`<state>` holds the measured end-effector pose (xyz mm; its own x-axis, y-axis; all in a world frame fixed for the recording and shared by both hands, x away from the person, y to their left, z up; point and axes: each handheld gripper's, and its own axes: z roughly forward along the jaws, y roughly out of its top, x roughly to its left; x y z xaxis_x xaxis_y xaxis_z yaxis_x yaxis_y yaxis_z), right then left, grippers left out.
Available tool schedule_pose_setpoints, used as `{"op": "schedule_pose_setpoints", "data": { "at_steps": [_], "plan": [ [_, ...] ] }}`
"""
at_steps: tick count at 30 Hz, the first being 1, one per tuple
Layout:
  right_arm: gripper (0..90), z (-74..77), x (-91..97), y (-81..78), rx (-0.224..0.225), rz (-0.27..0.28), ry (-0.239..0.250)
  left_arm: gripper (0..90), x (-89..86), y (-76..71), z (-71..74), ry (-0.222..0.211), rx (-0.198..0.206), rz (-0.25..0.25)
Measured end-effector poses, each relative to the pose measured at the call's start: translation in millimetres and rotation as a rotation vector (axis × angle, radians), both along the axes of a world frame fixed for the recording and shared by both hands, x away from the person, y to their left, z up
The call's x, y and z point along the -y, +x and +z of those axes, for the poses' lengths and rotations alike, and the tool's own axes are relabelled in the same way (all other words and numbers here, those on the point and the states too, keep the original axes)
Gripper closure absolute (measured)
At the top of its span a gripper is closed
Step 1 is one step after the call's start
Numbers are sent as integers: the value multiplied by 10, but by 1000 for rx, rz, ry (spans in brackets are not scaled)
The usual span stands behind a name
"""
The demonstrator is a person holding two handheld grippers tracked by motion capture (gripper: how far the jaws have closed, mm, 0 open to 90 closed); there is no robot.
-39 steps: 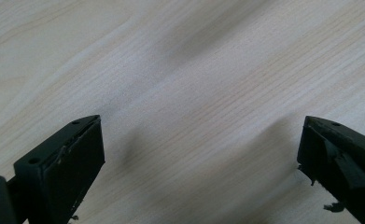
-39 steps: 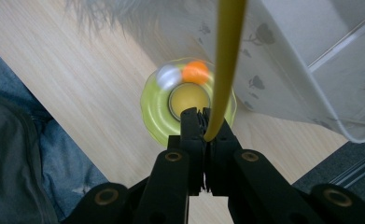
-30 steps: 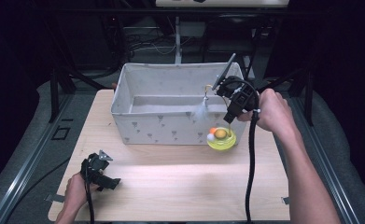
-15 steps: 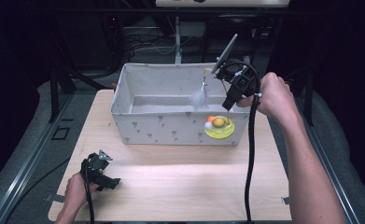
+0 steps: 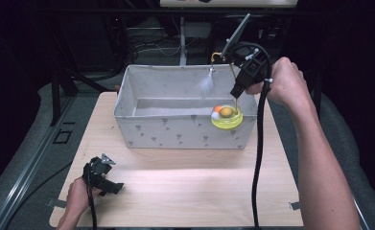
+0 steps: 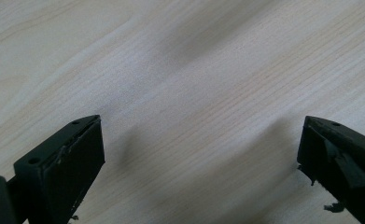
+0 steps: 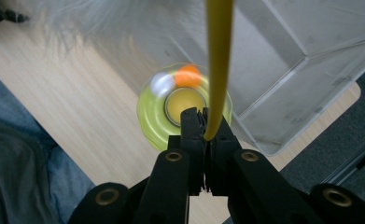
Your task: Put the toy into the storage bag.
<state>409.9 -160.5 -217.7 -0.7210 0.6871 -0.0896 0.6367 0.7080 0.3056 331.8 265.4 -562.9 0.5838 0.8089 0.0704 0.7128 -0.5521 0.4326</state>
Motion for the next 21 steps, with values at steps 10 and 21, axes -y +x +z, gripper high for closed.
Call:
{"op": "schedule_pose_setpoints", "data": {
  "at_steps": [10,21],
  "plan": [
    [882,73,92,147,13,-55,5,7,3,0,1,2,0,-3],
    [882,128,197,344,53,-111,10,7,11,-2,4,0,3,-8]
  ]
}}
